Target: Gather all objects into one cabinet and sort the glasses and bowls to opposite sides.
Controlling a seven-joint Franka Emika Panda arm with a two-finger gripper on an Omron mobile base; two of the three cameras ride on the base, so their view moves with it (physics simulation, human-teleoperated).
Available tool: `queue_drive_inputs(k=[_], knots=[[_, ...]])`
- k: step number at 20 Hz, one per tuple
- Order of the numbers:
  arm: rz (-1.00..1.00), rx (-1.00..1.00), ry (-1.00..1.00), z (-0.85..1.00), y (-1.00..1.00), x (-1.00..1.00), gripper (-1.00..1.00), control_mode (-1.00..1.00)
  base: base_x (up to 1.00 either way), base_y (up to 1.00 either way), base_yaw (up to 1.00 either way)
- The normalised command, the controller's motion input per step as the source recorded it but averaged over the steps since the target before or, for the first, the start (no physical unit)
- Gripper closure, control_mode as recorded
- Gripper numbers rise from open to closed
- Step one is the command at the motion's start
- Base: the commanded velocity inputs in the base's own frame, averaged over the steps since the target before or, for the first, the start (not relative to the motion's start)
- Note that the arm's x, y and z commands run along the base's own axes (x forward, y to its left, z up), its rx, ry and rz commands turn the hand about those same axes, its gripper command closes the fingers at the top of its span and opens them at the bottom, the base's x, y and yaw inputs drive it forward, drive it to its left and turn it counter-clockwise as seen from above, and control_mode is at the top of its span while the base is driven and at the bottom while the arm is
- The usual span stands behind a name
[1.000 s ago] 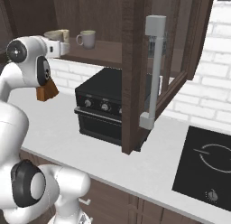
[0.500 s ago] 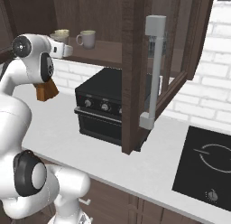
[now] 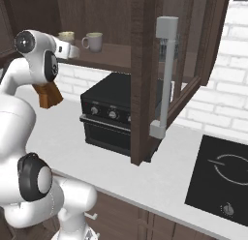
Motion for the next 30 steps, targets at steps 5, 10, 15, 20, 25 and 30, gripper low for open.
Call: queue_drive_inputs(k=[5,10,15,20,25,30], knots=[[0.00,-0.03,-0.01,-0.31,0.00,0.34,1.00,-1.00,0.00,0.00,0.00],[0.00,0.00,0.00,-0.16,0.00,0.38,1.00,-1.00,0.00,0.00,0.00],[0.00,0.00,0.00,0.00,0.00,0.42,1.00,-1.00,0.00,0.00,0.00],[0.00,0.00,-0.03,0.00,0.00,0.26,1.00,-1.00,0.00,0.00,0.00],[0.00,0.00,0.00,-0.09,0.00,0.29,1.00,-1.00,0.00,0.00,0.00],[0.00,0.00,-0.02,-0.25,0.02,0.16,1.00,-1.00,0.00,0.00,0.00]])
